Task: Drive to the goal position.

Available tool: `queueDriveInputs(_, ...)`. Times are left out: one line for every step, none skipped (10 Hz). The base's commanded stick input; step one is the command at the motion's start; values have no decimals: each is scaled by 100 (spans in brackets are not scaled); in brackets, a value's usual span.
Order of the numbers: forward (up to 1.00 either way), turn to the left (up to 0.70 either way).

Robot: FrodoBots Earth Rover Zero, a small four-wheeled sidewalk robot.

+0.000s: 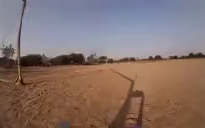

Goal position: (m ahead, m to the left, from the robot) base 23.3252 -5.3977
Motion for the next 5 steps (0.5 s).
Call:
queueDriveInputs(70, -8)
queueDriveInputs(70, -1)
queueDriveInputs(70, 0)
queueDriveInputs(70, 0)
queueDriveInputs(70, 0)
